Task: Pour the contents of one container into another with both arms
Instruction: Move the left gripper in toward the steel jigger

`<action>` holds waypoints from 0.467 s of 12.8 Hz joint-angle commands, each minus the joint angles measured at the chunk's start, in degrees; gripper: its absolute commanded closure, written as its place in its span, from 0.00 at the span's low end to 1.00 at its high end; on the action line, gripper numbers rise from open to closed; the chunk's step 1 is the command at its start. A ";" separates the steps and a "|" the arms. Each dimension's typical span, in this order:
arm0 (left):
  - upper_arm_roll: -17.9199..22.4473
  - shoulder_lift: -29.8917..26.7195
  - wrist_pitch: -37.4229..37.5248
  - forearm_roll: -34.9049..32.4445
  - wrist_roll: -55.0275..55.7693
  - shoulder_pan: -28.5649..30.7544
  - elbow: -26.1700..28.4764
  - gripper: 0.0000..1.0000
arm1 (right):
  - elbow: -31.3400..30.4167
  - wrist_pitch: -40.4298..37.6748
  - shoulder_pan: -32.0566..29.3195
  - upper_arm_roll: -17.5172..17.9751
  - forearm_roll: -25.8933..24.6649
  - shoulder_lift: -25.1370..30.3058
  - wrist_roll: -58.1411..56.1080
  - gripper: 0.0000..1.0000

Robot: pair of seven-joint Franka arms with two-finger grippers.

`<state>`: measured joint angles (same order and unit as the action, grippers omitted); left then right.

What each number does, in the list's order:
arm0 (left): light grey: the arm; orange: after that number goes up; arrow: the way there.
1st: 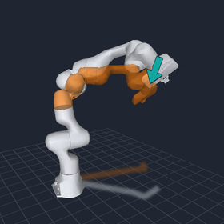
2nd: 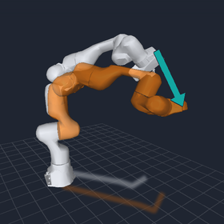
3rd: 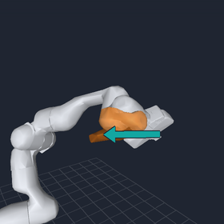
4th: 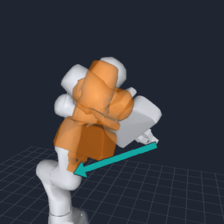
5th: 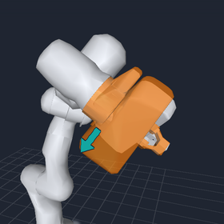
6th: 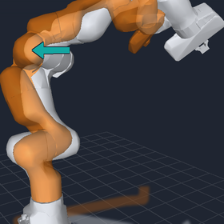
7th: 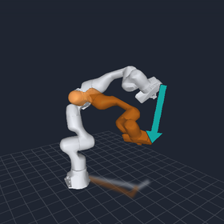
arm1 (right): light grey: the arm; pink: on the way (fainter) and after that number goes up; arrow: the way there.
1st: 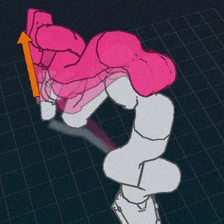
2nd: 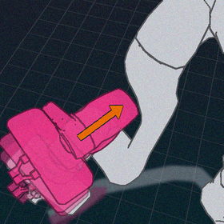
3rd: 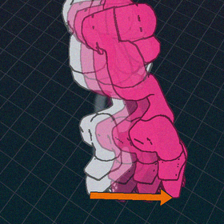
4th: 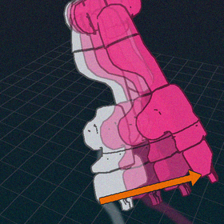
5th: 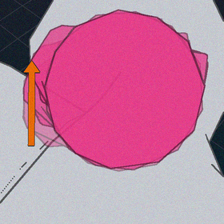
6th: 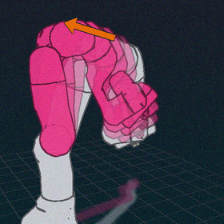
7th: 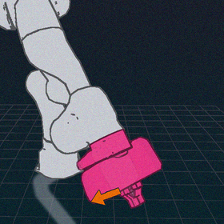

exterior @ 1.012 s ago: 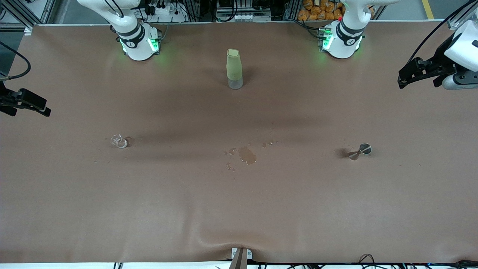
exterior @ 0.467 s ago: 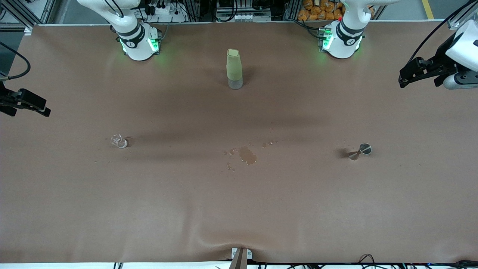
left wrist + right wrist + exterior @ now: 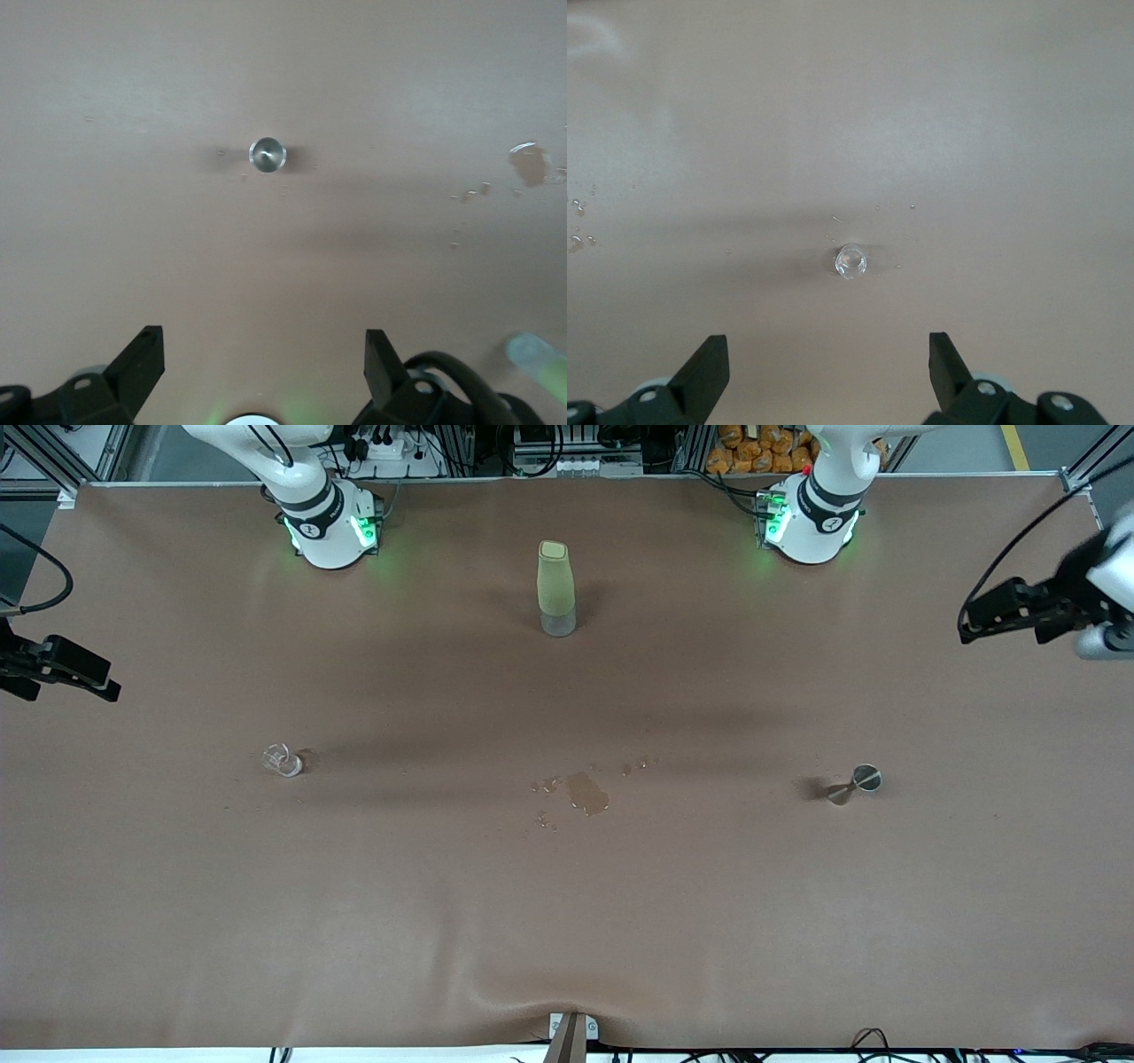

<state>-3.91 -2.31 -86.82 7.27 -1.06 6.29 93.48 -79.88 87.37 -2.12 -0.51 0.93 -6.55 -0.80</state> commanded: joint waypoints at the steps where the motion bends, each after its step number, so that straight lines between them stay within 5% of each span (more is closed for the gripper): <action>1: -0.13 2.57 0.25 4.67 -7.52 5.30 0.38 0.00 | -0.54 -0.97 0.01 0.07 -0.67 0.92 -0.60 0.00; 6: -0.04 6.52 -4.57 5.38 -20.51 7.34 1.88 0.00 | -0.98 -4.58 -0.69 -0.11 -0.58 3.73 -5.51 0.00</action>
<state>-3.61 3.70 -88.94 12.30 -15.54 13.50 94.75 -79.84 83.78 -2.17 -0.55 0.93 -5.54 -3.62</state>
